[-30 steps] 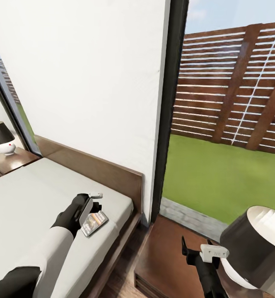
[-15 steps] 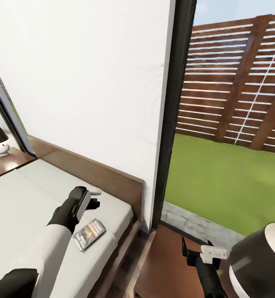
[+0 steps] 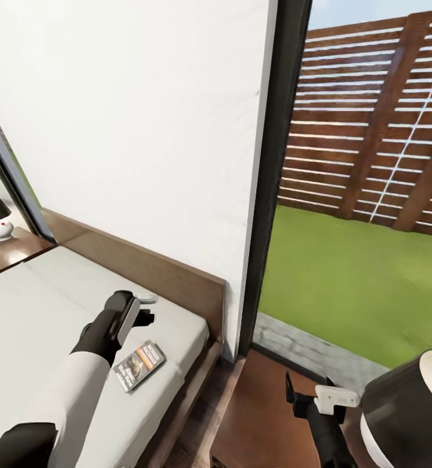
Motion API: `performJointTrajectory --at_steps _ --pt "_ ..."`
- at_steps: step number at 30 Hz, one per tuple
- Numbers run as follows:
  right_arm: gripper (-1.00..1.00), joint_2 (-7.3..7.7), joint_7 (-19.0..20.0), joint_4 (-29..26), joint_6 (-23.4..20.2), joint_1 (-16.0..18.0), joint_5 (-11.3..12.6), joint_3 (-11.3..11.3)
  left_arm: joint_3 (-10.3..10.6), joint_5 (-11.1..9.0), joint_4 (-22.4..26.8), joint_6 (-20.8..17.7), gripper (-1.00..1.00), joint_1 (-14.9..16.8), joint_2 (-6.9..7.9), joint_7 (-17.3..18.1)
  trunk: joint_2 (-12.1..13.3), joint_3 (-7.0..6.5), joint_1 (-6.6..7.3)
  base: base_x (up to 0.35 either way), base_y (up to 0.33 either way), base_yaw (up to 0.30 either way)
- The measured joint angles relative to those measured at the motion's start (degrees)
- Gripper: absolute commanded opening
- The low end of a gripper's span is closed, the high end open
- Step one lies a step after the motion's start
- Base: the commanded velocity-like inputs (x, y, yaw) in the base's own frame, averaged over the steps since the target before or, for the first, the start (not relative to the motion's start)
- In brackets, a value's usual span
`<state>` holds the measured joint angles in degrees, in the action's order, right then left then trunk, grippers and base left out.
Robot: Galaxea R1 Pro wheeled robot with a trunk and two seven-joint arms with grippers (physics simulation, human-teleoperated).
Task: In the bedroom, move the book from the bed onto either nightstand, and place the two sandals side by side next to the bed.
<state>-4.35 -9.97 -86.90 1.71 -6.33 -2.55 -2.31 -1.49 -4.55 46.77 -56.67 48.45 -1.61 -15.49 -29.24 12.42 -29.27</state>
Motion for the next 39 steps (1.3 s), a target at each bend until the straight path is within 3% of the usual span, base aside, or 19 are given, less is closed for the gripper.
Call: performJointTrajectory --at_steps 4,8,11,17,21,31,39 --pt "1.0 0.02 0.0 -0.04 0.0 0.0 0.0 0.0 -0.14 -0.13 -0.35 -0.12 1.0 0.09 1.23 0.01 0.0 0.36 0.0 0.0 0.0 0.0" --pt "1.0 0.04 0.04 -0.07 0.0 0.0 0.0 0.0 -0.46 -0.46 -3.32 -0.17 1.0 2.28 3.61 0.14 0.0 0.71 0.0 0.0 0.0 0.0" --pt "1.0 0.04 0.06 -0.14 0.06 -0.07 0.0 0.0 -0.52 -0.84 -9.93 -0.1 1.0 6.2 5.44 0.54 0.0 0.98 0.0 0.0 0.0 0.0" --pt "1.0 0.04 0.06 -0.25 0.33 -0.17 0.0 0.0 -0.47 -2.03 -21.34 0.26 1.0 13.44 7.57 1.74 0.0 1.52 0.0 0.0 0.0 0.0" --pt "1.0 0.04 0.08 -0.3 0.41 -0.17 0.0 0.0 -0.45 -2.32 -23.72 0.37 1.0 15.72 7.82 2.16 0.0 1.88 0.0 0.0 0.0 0.0" --pt "1.0 0.04 0.09 -0.26 0.39 -0.17 0.0 0.0 -0.46 -2.35 -22.84 0.49 1.0 16.75 7.36 2.27 0.0 2.77 0.0 0.0 0.0 0.0" --pt "1.0 0.04 0.09 -0.26 0.54 -0.17 0.0 0.0 -0.22 -2.27 -20.53 0.97 1.0 16.82 5.56 2.2 -3.21 4.92 -1.75 0.0 0.0 0.0"
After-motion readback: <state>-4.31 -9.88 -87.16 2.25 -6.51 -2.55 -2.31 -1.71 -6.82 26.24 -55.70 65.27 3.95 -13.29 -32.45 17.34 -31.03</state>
